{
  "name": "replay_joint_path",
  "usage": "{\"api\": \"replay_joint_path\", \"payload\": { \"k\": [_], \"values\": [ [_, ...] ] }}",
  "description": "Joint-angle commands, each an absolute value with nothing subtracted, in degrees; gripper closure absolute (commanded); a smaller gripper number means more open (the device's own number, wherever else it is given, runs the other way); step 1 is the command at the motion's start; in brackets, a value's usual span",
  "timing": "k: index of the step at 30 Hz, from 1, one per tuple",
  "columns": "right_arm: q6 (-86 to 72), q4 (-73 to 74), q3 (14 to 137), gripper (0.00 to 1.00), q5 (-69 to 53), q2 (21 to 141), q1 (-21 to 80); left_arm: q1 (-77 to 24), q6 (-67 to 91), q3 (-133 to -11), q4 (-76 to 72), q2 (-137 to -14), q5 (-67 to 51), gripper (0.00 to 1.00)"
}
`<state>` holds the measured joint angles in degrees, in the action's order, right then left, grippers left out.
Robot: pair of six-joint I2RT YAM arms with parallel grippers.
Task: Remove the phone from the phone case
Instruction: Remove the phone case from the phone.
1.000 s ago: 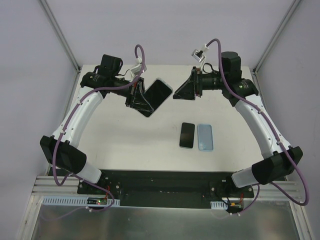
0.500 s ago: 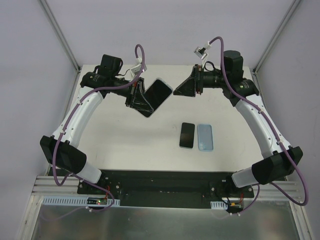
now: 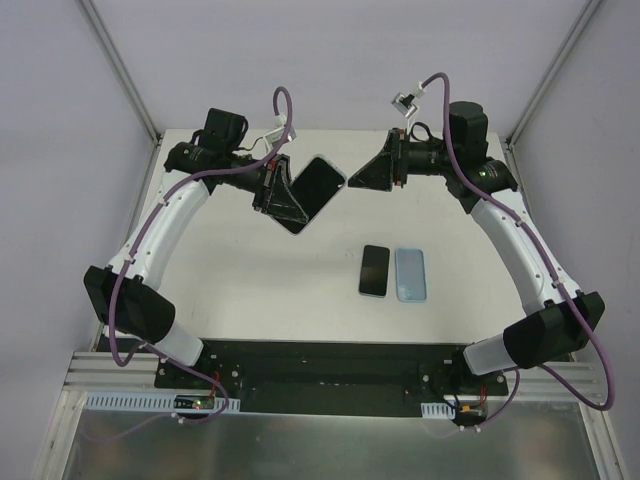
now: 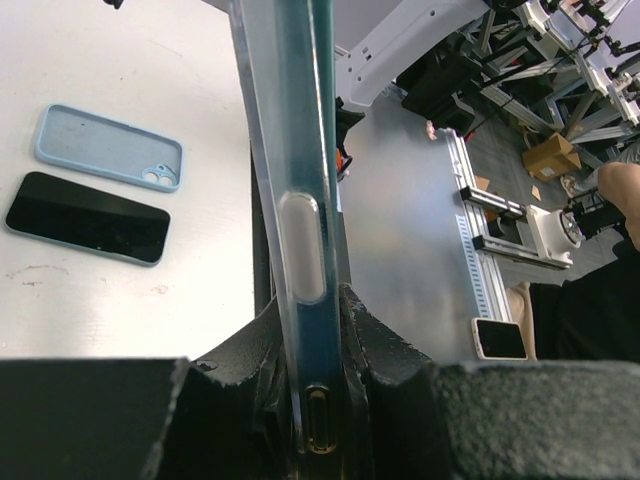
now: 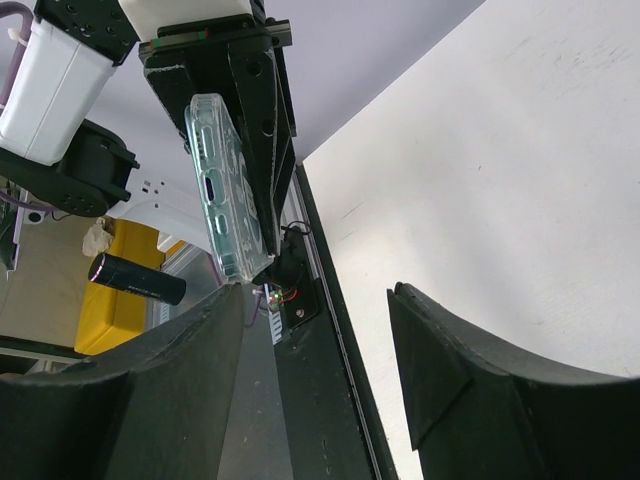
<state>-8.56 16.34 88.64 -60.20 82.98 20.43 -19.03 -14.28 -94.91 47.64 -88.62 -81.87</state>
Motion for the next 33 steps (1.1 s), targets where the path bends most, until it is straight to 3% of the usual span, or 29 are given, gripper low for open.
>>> {"api": "replay_joint_path", "payload": {
  "k": [1,33],
  "values": [
    [-9.75,13.45,88.68,0.34,-60.73,81.21,20.04,-18.63,-14.50,-97.03,45.88,-87.36,-84.81,1.00],
    [-15.91,0.26,85.43,0.38,-71.98,83.85,19.07,-20.21,-15.56,-96.85,45.62,-88.15,-85.34,1.00]
  ]
}}
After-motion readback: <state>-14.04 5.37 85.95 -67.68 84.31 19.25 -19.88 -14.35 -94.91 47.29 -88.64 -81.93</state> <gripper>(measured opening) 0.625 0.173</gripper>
